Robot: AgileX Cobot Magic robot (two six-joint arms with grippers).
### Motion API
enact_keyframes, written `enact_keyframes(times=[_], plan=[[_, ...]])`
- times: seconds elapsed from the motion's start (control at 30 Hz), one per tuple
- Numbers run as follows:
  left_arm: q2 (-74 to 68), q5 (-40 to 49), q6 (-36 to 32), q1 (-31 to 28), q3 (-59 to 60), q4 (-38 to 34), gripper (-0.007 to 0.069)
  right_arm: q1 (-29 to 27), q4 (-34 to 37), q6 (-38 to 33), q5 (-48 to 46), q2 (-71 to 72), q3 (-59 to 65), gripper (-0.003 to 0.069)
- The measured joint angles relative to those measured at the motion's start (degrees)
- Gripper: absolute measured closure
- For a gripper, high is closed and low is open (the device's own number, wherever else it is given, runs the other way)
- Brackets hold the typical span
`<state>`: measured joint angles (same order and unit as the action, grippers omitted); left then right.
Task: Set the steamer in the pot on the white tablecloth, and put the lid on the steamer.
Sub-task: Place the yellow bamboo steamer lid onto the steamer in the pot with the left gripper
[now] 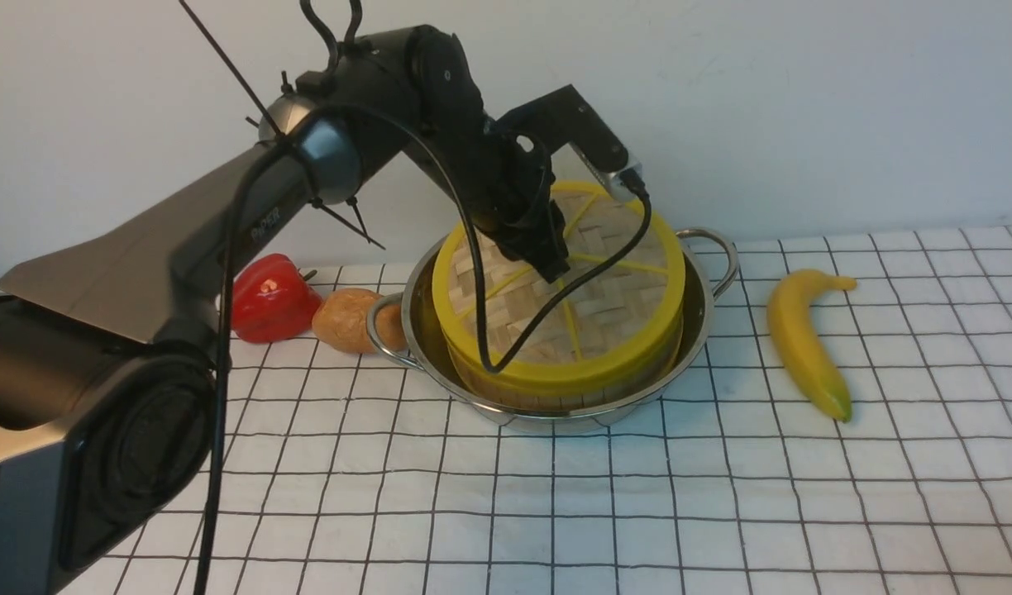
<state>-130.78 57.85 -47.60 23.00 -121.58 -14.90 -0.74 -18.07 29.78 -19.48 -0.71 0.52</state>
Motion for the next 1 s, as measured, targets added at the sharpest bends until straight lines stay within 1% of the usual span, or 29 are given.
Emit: enact_keyframes(times=[0.33,0.43,0.5,0.57,0.6,0.63,0.7,0.73,0.83,0.87,0.9,0.97,1.0], plan=[[-2.19,-1.88,-0.05,-0.06,-0.85,-0.78,0.0508,0.00,0.00,0.00,0.00,0.00,0.00,0.0419],[-2.46,-3.46,-0.05,-0.06,-0.90,-1.58,0.0472,0.00,0.00,0.00,0.00,0.00,0.00,0.0419],[-2.52,-3.81,-0.11,-0.06,-1.07,-1.64,0.0426,0.00,0.00,0.00,0.00,0.00,0.00,0.0419],[-2.56,-3.93,-0.17,-0.10,-1.36,-1.33,0.0352,0.00,0.00,0.00,0.00,0.00,0.00,0.0419],[-2.56,-3.74,-0.17,-0.10,-1.50,-1.21,0.0286,0.00,0.00,0.00,0.00,0.00,0.00,0.0419],[-2.56,-3.57,-0.11,-0.10,-1.55,-1.12,0.0257,0.00,0.00,0.00,0.00,0.00,0.00,0.0419],[-2.56,-1.36,0.64,-0.10,-2.02,-0.64,0.0152,0.00,0.00,0.00,0.00,0.00,0.00,0.0419],[-2.56,-1.12,0.64,-0.10,-2.10,-0.64,0.0143,0.00,0.00,0.00,0.00,0.00,0.00,0.0419],[-1.94,3.93,3.78,-0.05,-2.81,2.01,0.0020,0.00,0.00,0.00,0.00,0.00,0.00,0.0419],[-1.76,4.27,4.20,-0.05,-2.92,2.41,0.0015,0.00,0.00,0.00,0.00,0.00,0.00,0.0419],[-0.84,6.76,5.79,-0.05,-3.59,3.47,-0.0011,0.00,0.00,0.00,0.00,0.00,0.00,0.0419],[1.28,9.07,8.63,-0.05,-5.09,4.53,-0.0017,0.00,0.00,0.00,0.00,0.00,0.00,0.0419],[1.53,9.49,8.93,-0.05,-5.47,4.58,-0.0017,0.00,0.00,0.00,0.00,0.00,0.00,0.0419]])
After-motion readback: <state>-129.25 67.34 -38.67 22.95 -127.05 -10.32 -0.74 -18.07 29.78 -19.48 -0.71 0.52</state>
